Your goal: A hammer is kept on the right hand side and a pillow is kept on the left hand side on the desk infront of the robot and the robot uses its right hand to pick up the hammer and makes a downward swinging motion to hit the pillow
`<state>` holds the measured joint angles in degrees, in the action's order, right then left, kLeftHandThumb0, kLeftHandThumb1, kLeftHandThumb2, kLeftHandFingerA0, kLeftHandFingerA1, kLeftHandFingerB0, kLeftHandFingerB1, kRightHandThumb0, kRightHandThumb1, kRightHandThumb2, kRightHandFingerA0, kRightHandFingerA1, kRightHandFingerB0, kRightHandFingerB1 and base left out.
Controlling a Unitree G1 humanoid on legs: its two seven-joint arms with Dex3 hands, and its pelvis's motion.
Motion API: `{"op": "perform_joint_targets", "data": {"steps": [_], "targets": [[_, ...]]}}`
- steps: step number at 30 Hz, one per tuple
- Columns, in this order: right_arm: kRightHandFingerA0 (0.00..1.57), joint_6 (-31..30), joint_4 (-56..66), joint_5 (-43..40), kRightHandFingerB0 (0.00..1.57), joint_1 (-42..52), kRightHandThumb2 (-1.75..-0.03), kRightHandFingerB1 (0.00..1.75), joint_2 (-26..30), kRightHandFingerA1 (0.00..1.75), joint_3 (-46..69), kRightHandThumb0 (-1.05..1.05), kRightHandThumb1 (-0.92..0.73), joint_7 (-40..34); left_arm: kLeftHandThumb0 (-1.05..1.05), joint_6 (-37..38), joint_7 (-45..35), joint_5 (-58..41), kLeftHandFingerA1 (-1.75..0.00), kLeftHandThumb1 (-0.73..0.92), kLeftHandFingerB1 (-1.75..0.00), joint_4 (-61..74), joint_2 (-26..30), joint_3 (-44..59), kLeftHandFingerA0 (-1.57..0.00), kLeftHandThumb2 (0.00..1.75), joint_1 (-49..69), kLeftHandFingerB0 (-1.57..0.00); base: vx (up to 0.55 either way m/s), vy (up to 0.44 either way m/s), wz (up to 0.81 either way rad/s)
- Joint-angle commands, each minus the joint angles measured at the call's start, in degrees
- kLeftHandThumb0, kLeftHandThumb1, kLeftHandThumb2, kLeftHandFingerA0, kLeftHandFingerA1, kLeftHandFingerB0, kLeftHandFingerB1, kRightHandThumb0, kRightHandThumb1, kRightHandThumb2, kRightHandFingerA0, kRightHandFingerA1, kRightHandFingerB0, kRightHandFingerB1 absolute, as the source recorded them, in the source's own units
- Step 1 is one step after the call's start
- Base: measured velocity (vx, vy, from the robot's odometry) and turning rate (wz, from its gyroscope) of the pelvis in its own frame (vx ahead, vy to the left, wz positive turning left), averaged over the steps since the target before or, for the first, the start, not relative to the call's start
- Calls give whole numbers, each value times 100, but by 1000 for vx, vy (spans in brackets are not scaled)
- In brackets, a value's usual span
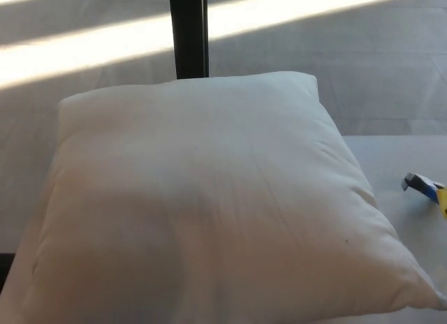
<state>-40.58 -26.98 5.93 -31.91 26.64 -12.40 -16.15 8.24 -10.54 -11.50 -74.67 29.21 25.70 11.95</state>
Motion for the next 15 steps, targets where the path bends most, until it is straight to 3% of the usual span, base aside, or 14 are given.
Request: {"op": "perform_joint_targets", "data": {"steps": [1,3,4,6,7,9,10,11,12,14,15], "targets": [[88,4136,-211,2266,75,1059,-86,123,1131,172,-1762,-17,-62,-1105,-77,83,-40,-64,-57,83,-48,8,101,87,-60,65,56,-63,0,0,0],[89,4147,-170,1830,79,1231,-73,82,1146,151,-1757,-21,-63,-119,-78,-38,31,-124,-58,81,-48,31,95,136,-59,64,17,-66,0,0,0],[85,4072,-170,1699,70,1256,-67,65,1122,130,-1723,-25,-69,84,-77,39,-8,-92,-59,83,-49,41,95,106,-59,65,33,-65,0,0,0],[85,4058,-181,1640,70,1262,-67,65,1117,130,-1717,-25,-69,153,-77,71,-25,-79,-59,83,-49,44,96,93,-59,65,40,-65,0,0,0],[79,3914,-195,1565,56,1296,-62,47,1105,128,-1734,-36,-71,310,-75,60,5,-31,-55,84,-48,20,105,53,-58,65,26,-65,0,0,0],[78,3619,-140,1465,35,1303,-62,38,1183,101,-1798,-52,-72,706,-77,39,-9,-51,-54,83,-46,18,108,71,-59,66,29,-63,0,0,0],[64,3447,-113,1396,22,1309,-91,48,1242,86,-1806,-63,-57,916,-77,2,6,-85,-56,82,-48,13,100,103,-58,65,20,-65,0,0,0],[64,3401,-113,1367,22,1309,-91,48,1258,86,-1809,-63,-57,967,-77,-14,9,-101,-56,82,-48,13,96,117,-58,65,16,-65,0,0,0],[40,3321,-103,1366,23,1302,-62,35,1277,72,-1837,-65,-73,1015,-78,5,7,-74,-56,83,-47,17,100,92,-57,66,22,-65,0,0,0],[40,3200,-86,1363,23,1291,-62,35,1308,72,-1882,-65,-73,1088,-78,32,5,-34,-56,83,-47,22,106,53,-57,66,31,-65,0,0,0],[19,2902,-68,1404,12,1274,-94,44,1354,57,-1945,-76,-59,1178,-78,75,-36,-12,-56,84,-47,25,110,31,-56,66,49,-65,0,0,0]]}}
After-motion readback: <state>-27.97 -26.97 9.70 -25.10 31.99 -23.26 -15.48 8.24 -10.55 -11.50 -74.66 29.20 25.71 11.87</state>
